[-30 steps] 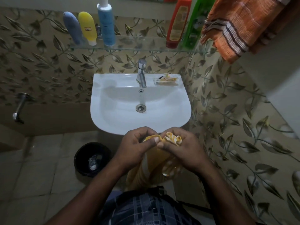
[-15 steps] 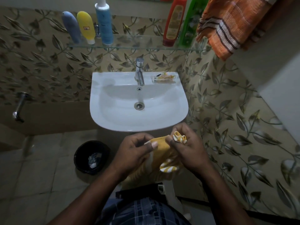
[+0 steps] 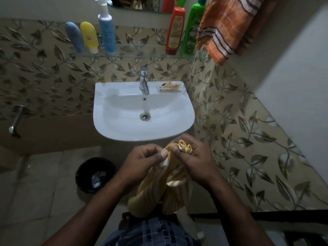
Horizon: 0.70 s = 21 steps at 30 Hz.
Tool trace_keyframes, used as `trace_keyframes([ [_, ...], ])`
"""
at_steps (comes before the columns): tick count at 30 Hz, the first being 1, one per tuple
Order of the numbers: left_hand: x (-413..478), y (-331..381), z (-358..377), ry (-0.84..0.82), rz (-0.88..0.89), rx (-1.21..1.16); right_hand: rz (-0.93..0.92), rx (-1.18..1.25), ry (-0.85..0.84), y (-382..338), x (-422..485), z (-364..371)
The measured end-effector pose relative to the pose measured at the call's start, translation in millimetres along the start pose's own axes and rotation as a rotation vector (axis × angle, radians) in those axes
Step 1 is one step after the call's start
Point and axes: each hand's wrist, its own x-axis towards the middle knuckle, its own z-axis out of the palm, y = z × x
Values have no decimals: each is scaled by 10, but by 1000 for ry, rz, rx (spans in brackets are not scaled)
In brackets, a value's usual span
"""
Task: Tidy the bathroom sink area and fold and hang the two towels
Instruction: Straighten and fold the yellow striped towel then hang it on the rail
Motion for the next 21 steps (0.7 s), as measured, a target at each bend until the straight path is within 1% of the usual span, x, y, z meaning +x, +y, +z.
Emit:
trace_keyframes([
  [3,-82,-20,-24,24,7,-12,28,41,122,34,-8,-65],
  [5,-118,-13,-39,75,43,-33,40,84,141,44,-5,-117],
  [7,-142,28,-63,112,91,-20,33,93,87,45,-14,-122],
  [11,-172,85,-59,105,173,90,3,-31,-50,19,-89,13],
  [14,-188,96,-45,124,187,48,-31,-74,-60,-19,-117,137],
  [16,-200,91,-84,98,164,27,-29,-1,-28,-47,-107,141],
  [19,-219,31,-132,-18,80,4,-25,66,34,-75,-70,47],
  [21,-232,-27,-135,-26,66,10,-11,99,109,-76,-47,-18],
])
